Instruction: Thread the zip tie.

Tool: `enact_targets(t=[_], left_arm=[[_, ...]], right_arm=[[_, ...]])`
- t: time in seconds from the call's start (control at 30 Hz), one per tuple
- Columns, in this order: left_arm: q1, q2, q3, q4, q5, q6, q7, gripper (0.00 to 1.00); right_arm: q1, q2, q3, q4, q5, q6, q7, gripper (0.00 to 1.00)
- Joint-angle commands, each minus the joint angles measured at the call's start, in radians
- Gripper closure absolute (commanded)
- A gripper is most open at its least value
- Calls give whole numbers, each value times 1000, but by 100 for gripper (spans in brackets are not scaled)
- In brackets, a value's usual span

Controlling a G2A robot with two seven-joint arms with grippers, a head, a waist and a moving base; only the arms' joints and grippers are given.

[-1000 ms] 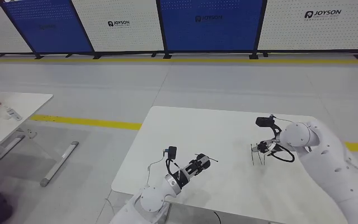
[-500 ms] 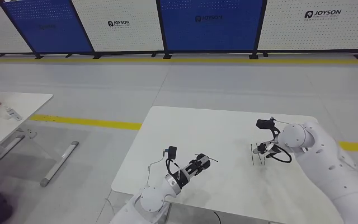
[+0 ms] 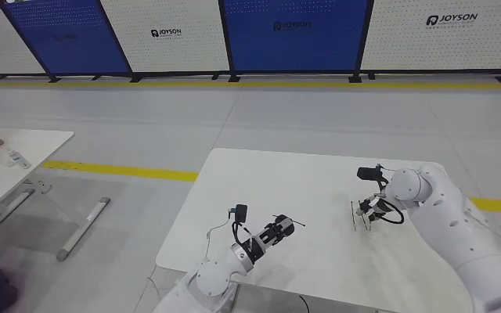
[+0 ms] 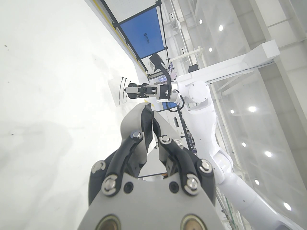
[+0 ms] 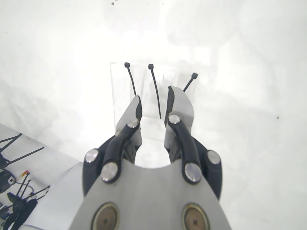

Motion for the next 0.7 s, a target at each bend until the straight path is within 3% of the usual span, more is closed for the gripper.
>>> enact_targets(t=[0.0,0.67], left_arm=[[0,0,0,0,0,0,0,100],[0,0,0,0,0,0,0,100]], right_arm=[[7,-9,-7,19,1,0,-2,73],[64,-84,-52,170,-3,-10,-15,79]])
